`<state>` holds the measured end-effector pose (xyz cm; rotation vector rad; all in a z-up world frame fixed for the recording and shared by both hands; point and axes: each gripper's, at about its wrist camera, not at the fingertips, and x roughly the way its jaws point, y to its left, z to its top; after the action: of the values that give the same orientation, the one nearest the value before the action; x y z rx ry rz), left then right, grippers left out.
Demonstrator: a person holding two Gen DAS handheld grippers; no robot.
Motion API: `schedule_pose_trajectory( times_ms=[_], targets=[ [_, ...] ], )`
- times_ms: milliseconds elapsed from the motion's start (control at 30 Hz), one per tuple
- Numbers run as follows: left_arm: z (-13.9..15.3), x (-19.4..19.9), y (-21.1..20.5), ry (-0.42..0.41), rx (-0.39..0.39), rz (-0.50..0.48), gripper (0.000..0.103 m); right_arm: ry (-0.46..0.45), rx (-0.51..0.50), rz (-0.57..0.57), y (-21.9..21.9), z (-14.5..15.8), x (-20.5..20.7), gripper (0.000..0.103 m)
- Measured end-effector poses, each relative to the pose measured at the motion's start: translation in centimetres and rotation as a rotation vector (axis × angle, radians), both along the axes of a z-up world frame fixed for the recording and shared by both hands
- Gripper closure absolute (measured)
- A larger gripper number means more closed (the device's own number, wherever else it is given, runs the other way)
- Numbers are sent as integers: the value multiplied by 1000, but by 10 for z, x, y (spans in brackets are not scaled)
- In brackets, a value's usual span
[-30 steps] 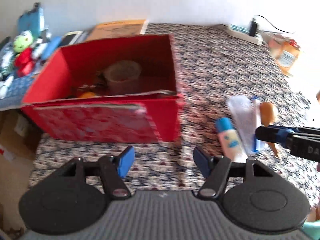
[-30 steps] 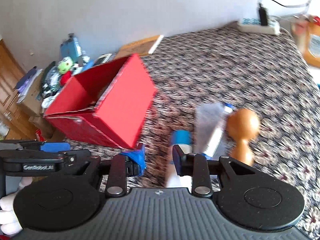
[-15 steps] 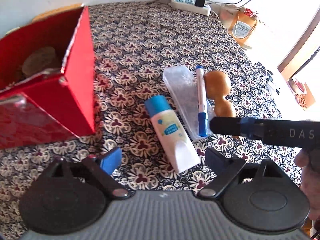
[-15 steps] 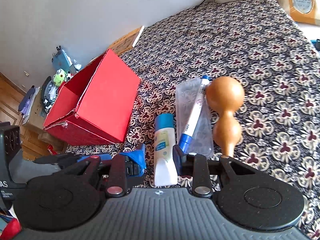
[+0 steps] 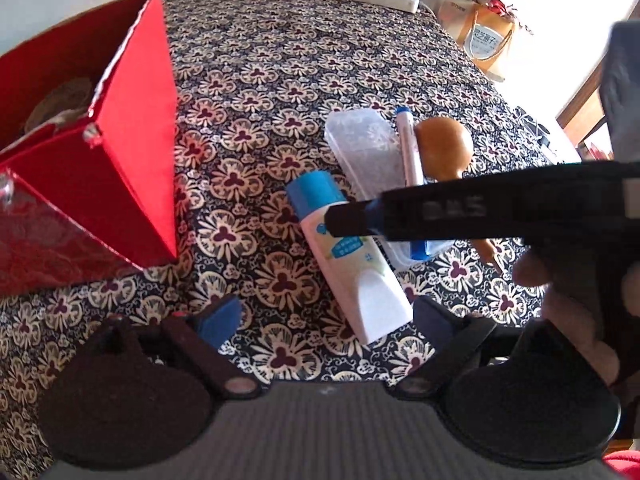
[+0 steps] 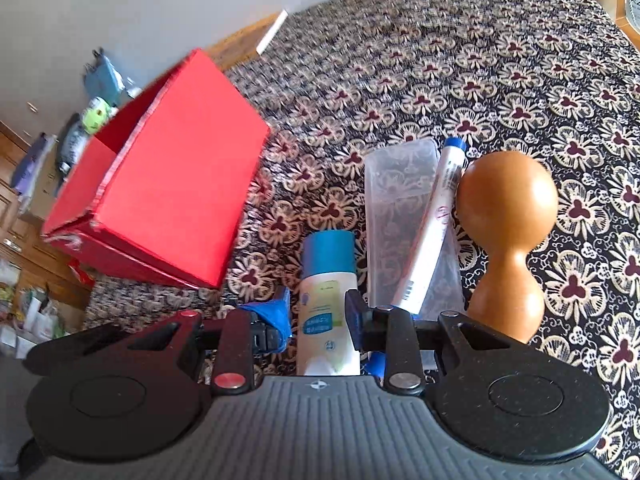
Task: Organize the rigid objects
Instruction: 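Reach the right gripper to the white lotion bottle and grasp it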
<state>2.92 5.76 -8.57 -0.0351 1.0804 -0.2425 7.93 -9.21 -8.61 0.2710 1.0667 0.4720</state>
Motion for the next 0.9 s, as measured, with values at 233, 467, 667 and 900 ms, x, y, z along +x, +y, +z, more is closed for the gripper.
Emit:
schedule_pose_trajectory(
  times_ms=[233,467,667,900],
  targets=[
    [-2,6,8,5,-33,2,9,-7,-38,13,12,-2,2,92],
    [-7,11,14,34,-68,-18,9,109,16,12,17,-7,7,91],
    [-9,0,11,42,-83,-101,9,197,9,27,17,-8,4,90],
    [-22,4,9,87,-103,-94,9,340,149,32,6,-27,-3,87]
  ],
)
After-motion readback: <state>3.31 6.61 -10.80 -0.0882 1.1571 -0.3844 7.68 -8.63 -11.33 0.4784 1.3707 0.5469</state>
